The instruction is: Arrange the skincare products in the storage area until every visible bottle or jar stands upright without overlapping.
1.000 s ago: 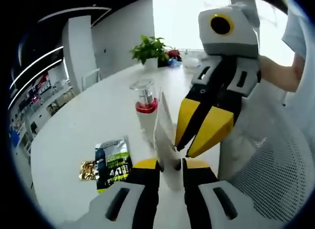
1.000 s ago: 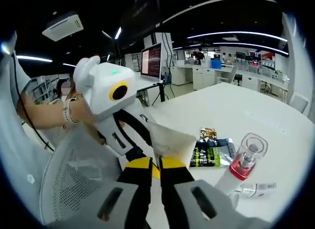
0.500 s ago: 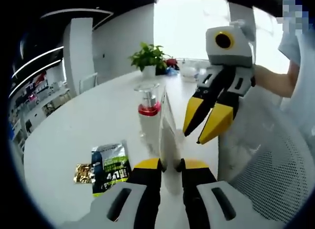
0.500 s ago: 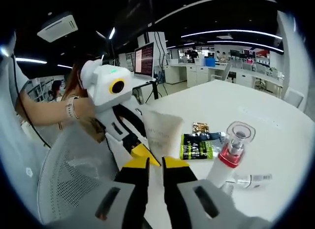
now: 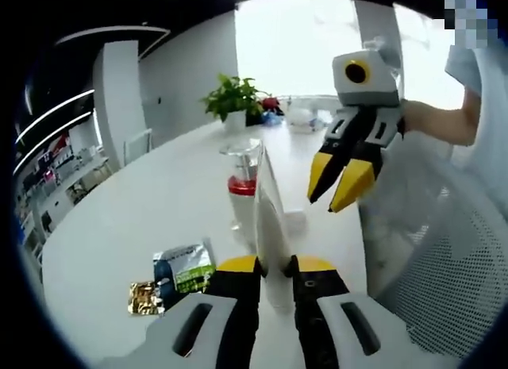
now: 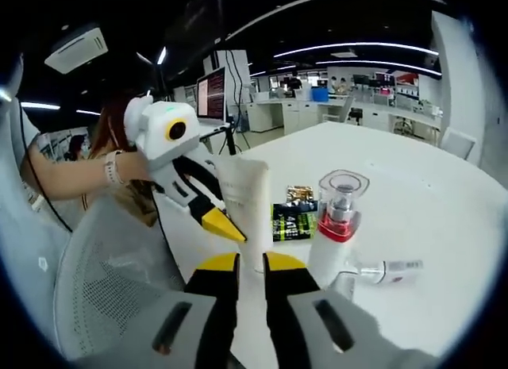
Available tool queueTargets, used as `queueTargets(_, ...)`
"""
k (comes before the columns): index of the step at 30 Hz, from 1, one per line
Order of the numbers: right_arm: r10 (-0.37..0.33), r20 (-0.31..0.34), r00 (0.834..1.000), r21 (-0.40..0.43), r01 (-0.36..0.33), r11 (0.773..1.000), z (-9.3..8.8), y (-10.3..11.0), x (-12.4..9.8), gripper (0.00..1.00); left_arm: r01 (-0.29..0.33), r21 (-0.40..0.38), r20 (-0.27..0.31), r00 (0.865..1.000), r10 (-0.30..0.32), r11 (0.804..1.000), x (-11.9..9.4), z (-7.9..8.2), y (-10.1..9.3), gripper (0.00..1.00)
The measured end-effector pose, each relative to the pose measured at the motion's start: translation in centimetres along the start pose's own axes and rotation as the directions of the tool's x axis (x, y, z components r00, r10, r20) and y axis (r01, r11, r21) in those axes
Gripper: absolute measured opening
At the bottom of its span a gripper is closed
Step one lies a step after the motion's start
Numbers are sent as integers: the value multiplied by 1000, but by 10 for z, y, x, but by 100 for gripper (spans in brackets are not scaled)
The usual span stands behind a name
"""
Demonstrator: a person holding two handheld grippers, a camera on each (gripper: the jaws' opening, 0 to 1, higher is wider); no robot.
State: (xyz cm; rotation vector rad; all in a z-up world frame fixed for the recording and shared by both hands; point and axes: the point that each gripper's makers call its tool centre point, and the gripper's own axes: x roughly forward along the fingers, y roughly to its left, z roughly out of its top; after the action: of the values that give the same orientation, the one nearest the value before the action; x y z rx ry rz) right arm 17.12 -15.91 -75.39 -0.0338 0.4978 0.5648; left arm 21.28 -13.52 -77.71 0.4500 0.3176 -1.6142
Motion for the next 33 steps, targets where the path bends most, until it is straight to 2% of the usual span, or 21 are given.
queueTargets(9,-60,-7,998,24,60,998,-6,-19,-12,13,11,18,22,1000,-11,1000,7,3,9,11)
queueTargets(17,-103,-18,995,43,104,994,-13,-34,-18,19,16,17,44,999,-17,1000,12,6,17,12)
queueTargets(33,-122,-44,992,41,123,992,-14,-49,-13,24,39,56,64,997,-42,998,21,10,32,12)
